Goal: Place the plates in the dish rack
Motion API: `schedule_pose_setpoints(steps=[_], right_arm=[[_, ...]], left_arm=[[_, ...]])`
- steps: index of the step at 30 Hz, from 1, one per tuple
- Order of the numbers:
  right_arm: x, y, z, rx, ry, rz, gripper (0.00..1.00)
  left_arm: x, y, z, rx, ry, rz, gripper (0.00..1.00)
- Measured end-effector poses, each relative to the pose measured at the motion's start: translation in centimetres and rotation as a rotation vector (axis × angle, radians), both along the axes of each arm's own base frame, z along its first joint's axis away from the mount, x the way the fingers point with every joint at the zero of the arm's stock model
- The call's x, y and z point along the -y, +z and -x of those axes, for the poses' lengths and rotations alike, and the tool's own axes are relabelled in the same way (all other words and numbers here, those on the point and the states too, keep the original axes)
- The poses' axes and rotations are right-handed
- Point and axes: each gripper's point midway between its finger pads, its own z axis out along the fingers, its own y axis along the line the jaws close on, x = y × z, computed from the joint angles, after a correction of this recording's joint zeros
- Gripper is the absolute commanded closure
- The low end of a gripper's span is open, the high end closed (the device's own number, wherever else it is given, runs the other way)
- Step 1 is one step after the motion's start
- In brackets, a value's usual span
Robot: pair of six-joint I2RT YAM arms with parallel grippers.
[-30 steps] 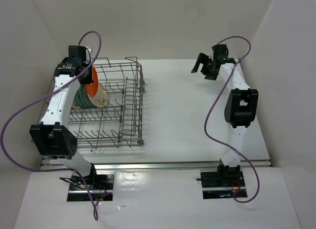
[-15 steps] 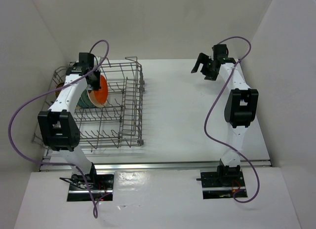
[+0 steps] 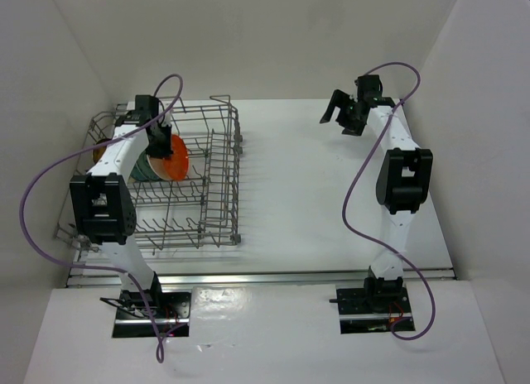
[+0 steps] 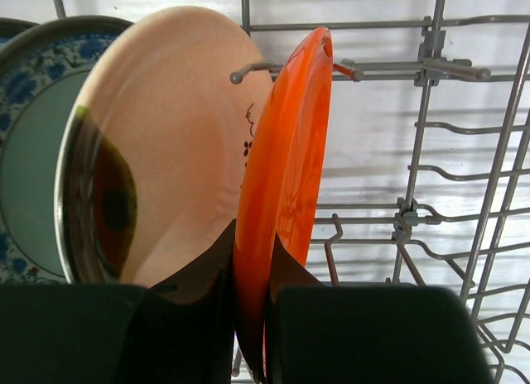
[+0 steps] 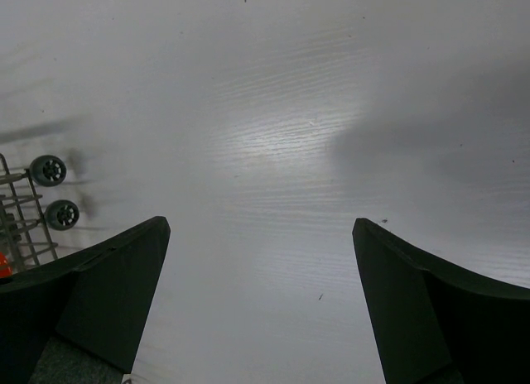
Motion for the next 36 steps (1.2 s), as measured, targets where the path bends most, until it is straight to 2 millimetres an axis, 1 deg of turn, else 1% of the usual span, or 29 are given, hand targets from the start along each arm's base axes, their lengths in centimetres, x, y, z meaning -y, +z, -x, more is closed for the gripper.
schedule_pose_setpoints(steps=[1,2,5,6,8,9,11,14,16,17,18,20,21,22,25,28,29,32,34,36], right_arm=[[0.0,0.0,0.0,0.000,0.000,-0.001,0.00],[0.0,0.0,0.0,-0.001,0.000,-0.001,0.00],[0.0,-0.1,0.1,-0.007,0.001,-0.001,0.00],[0.0,-0.1,0.1,-0.007,0.002,-0.002,0.00],[-0.1,-0.1,0.2,-0.008,0.004,-0.005,0.00],[-0.2,-0.1,0.2,-0.008,0.007,-0.008,0.00],[-0.3,0.0,0.2,-0.008,0.011,-0.013,0.00],[-0.4,0.0,0.3,-0.009,0.013,-0.018,0.00],[-0.4,0.0,0.3,-0.010,0.014,-0.020,0.00],[-0.4,0.0,0.3,-0.010,0.014,-0.020,0.00],[-0.4,0.0,0.3,-0.010,0.014,-0.020,0.00],[-0.5,0.0,0.3,-0.011,0.016,-0.022,0.00],[-0.5,0.0,0.3,-0.011,0.017,-0.022,0.00],[-0.5,0.0,0.3,-0.011,0.017,-0.023,0.00],[-0.5,0.0,0.3,-0.010,0.019,-0.025,0.00],[-0.7,0.1,0.3,-0.009,0.027,-0.032,0.00],[-0.7,0.1,0.3,-0.007,0.031,-0.032,0.00],[-0.7,0.4,0.2,0.007,0.047,-0.020,0.00],[-0.6,1.4,-0.4,0.041,0.061,-0.005,0.00],[-0.4,3.0,-1.2,0.091,0.074,0.014,0.00]], left_arm=[[0.0,-0.2,0.1,-0.006,-0.001,0.005,0.95],[0.0,-0.3,0.2,-0.009,-0.002,0.011,0.84],[0.2,-0.4,0.1,-0.008,-0.005,0.020,0.73],[0.2,-0.4,0.1,-0.011,-0.005,0.020,0.65],[0.2,-0.6,0.3,-0.020,-0.006,0.020,0.60],[0.2,-0.8,0.3,-0.026,-0.006,0.020,0.55],[0.2,-1.0,0.4,-0.036,-0.006,0.020,0.51],[0.2,-1.0,0.3,-0.036,-0.006,0.019,0.42],[0.1,-0.6,0.1,-0.030,-0.008,0.015,0.38],[0.1,-0.2,-0.1,-0.023,-0.007,0.013,0.38],[0.0,0.3,-0.4,-0.011,-0.006,0.010,0.36],[-0.1,1.6,-1.0,0.017,-0.006,0.005,0.34],[-0.1,2.4,-1.4,0.036,-0.005,0.002,0.32],[-0.2,3.2,-1.8,0.055,-0.003,-0.003,0.30],[-0.5,5.7,-3.0,0.119,0.001,-0.015,0.27],[-0.6,8.4,-3.9,0.184,0.003,-0.024,0.22],[-0.6,9.3,-4.0,0.204,0.003,-0.025,0.20],[-0.6,12.0,-3.7,0.265,-0.001,-0.027,0.08],[-0.2,14.0,-3.3,0.314,-0.015,-0.011,0.07],[0.4,15.6,-2.9,0.355,-0.030,0.015,0.06]])
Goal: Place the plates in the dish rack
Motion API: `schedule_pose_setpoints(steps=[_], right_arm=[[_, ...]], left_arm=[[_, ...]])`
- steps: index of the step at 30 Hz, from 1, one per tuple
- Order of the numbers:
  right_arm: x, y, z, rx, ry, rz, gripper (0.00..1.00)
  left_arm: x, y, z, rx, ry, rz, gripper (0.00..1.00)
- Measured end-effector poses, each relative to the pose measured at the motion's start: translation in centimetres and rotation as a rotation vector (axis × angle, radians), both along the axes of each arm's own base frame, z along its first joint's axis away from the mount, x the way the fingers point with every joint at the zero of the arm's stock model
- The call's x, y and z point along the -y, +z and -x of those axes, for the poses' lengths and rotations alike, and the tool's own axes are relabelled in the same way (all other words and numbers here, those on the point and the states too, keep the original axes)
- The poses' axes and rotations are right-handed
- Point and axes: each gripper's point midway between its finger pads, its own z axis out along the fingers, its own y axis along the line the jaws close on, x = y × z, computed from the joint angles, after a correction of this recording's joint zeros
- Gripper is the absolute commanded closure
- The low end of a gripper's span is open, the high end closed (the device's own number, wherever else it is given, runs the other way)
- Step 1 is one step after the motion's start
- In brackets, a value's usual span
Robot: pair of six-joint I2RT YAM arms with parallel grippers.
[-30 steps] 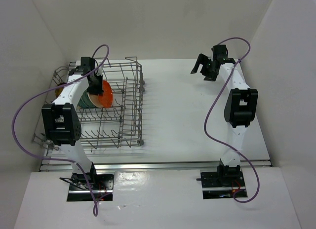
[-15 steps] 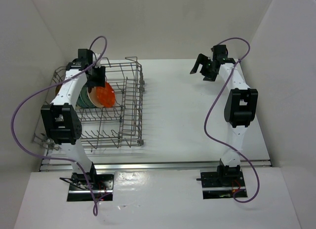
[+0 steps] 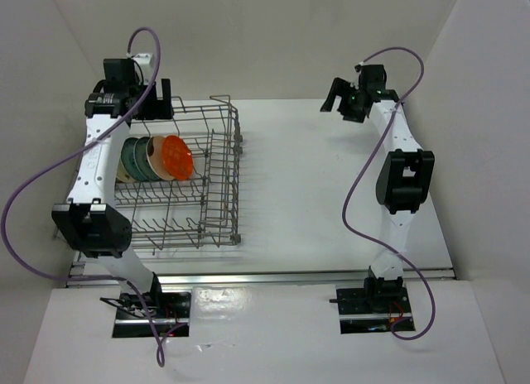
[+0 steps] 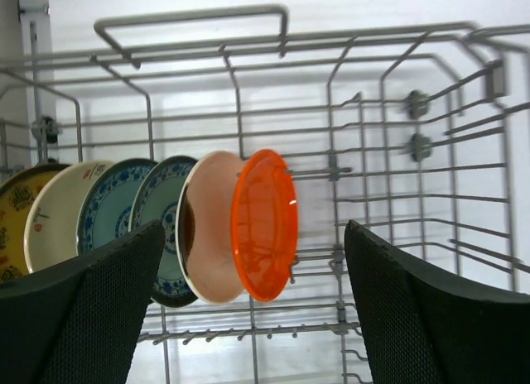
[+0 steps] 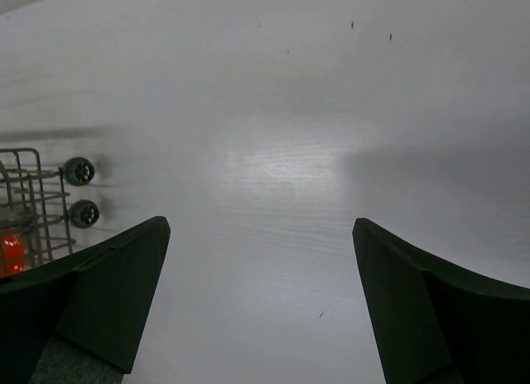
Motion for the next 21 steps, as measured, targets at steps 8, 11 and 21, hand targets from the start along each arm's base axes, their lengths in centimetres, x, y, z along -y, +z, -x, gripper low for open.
schedule_pose_setpoints(steps=[8,11,21], right_arm=[[2.0,5.7,-2.0,0.177,-0.038,0.118,0.00],[2.8,6.4,-2.2,0.199,-0.065,0.154,0.00],[3.8,12.9,-2.0,0.364,-0.108,0.195,0.00]], left_arm=[[0.9,4.5,0.5,0.153,-0.036,0.038,0.00],[1.0,4.6,0.7,0.166,-0.032,0.058,0.00],[1.0,4.8,-0.8,0.207,-0.029,0.087,0.00]])
